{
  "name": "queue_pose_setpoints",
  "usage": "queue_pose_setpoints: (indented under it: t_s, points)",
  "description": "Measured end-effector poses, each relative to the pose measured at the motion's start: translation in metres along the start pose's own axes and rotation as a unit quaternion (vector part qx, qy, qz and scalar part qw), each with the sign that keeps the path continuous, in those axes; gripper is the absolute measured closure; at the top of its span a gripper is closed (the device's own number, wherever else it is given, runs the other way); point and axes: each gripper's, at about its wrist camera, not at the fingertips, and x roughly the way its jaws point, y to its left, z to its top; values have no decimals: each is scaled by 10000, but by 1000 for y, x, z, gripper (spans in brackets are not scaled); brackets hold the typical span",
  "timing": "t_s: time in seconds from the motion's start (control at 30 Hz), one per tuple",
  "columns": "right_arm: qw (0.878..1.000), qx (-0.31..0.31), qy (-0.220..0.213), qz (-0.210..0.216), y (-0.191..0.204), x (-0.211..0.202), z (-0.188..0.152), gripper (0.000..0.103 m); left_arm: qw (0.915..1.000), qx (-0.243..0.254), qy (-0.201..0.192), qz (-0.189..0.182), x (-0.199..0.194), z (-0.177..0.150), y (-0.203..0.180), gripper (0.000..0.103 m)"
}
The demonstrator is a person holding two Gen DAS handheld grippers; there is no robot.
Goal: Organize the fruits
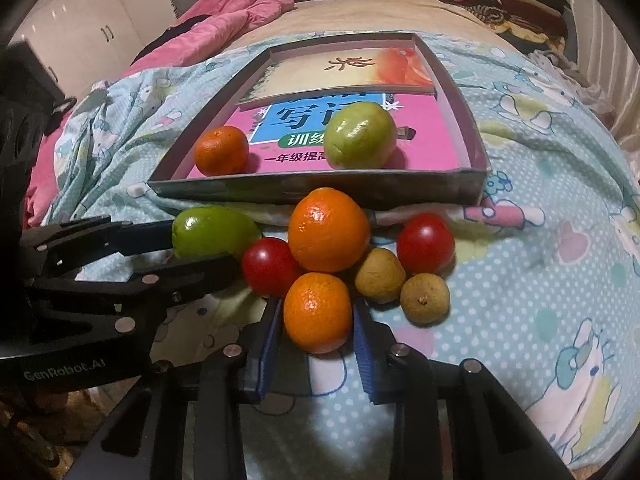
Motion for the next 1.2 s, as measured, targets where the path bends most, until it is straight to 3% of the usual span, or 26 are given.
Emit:
queue_pose_setpoints:
  t_s: [0.73, 1.2]
  points:
    - [9998, -56, -10, 200, -2, 6, 5, 71, 9971, -530, -75, -534, 9, 9, 21, 55]
    - [9993, -71, -145, 327, -3, -4, 4, 71, 9983, -371, -165, -414, 3, 6, 15, 55]
